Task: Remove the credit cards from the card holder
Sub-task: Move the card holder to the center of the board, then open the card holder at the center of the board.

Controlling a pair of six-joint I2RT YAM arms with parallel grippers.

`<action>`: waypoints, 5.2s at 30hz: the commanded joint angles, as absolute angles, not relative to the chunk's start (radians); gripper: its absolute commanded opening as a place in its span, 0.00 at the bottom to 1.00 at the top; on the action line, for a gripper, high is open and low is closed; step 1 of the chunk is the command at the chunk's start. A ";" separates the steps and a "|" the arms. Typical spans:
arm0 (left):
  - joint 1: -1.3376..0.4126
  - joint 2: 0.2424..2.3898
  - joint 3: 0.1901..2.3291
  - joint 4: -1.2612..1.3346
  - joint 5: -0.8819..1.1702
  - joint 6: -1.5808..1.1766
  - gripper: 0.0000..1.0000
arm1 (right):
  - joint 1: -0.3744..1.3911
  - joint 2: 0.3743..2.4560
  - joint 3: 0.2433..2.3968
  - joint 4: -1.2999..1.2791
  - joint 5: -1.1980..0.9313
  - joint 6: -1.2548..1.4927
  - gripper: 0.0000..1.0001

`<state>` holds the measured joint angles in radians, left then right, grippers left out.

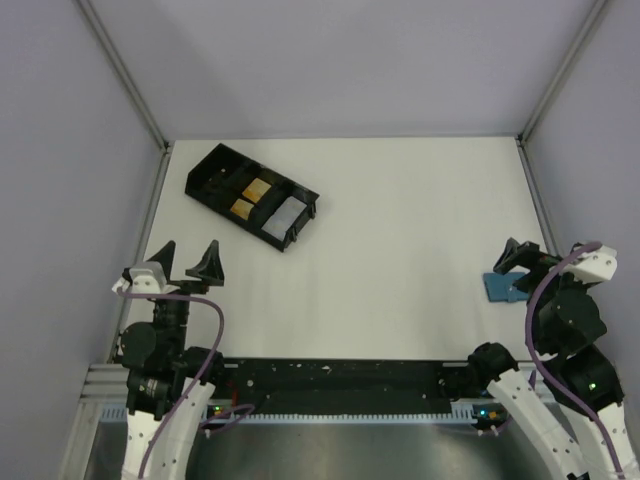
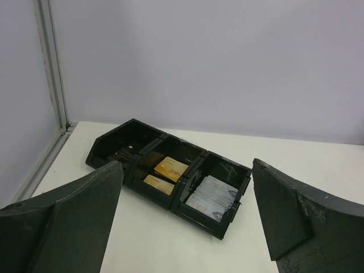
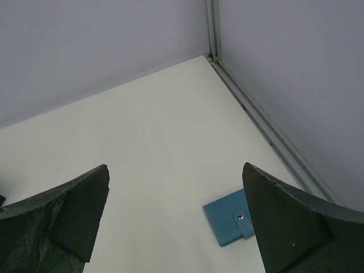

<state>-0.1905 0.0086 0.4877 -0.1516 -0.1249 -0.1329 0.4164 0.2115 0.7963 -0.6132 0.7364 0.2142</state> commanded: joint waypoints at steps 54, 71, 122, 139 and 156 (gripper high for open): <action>-0.399 -0.170 0.497 -0.156 -0.218 -0.123 0.99 | -0.356 1.431 0.808 -0.529 0.282 0.718 0.98; -0.400 -0.167 0.492 -0.149 -0.207 -0.121 0.99 | -0.034 1.592 0.897 -0.555 0.138 0.505 0.85; -0.400 0.620 0.542 -0.235 0.199 -0.466 0.93 | 0.819 1.773 1.285 -0.655 0.290 0.545 0.43; -0.402 0.765 0.512 -0.158 0.313 -0.521 0.89 | 0.828 1.879 1.216 -0.641 0.325 0.560 0.06; -0.587 1.328 0.598 0.110 0.296 -0.713 0.80 | 0.845 1.649 1.046 -0.356 0.149 0.463 0.00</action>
